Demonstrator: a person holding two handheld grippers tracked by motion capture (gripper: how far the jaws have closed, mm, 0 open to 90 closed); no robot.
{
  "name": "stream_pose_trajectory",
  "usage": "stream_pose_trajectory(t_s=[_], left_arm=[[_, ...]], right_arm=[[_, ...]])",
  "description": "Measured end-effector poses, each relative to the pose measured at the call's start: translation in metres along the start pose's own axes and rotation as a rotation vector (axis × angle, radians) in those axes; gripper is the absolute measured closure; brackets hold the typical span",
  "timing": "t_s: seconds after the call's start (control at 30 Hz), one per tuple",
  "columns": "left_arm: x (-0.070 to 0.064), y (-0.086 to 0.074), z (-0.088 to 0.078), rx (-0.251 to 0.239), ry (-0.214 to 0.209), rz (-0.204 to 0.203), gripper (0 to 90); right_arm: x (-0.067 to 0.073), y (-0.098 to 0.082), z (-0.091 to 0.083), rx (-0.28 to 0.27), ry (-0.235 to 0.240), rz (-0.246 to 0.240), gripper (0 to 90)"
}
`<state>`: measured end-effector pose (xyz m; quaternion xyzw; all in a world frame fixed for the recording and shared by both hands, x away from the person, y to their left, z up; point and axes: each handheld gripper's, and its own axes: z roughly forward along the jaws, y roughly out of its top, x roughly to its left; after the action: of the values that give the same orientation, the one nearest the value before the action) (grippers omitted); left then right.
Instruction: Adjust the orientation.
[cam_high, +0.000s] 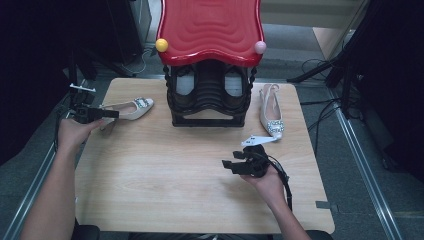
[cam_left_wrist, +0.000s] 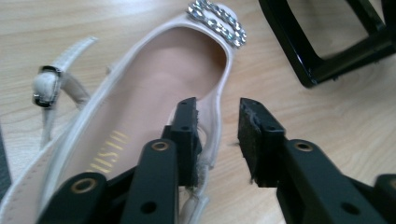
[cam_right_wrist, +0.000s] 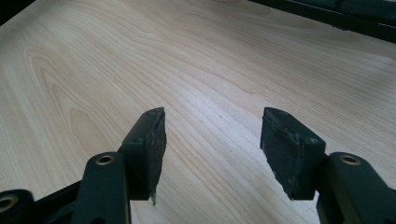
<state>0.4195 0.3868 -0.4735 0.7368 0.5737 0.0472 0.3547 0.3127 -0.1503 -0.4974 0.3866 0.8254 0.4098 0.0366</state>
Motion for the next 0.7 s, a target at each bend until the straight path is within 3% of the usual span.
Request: stream_pose_trajectory(t_s=[0.13,0.27,0.37,0.5,0.7], left_arm=[[0.001,-0.002,0.008,0.050,0.041,0.020,70.0],[0.000,-0.002,0.010,0.024,0.039,0.017,80.3],[-0.003,-0.001,0.010,0.035,0.064,0.041,84.3],[-0.011,0.000,0.012,0.039,0.062,0.046,85.5],[-0.032,0.002,0.023,0.043,0.039,0.015,85.8]], right_arm=[[0.001,0.000,0.000,0.002,0.001,0.000,41.4],[0.000,0.000,0.000,0.001,-0.002,-0.002,41.4],[-0.001,0.000,0.000,0.000,-0.004,-0.001,41.5],[-0.001,0.000,0.000,0.000,-0.003,-0.002,41.5],[-0.001,0.002,0.000,-0.003,0.004,-0.004,41.5]])
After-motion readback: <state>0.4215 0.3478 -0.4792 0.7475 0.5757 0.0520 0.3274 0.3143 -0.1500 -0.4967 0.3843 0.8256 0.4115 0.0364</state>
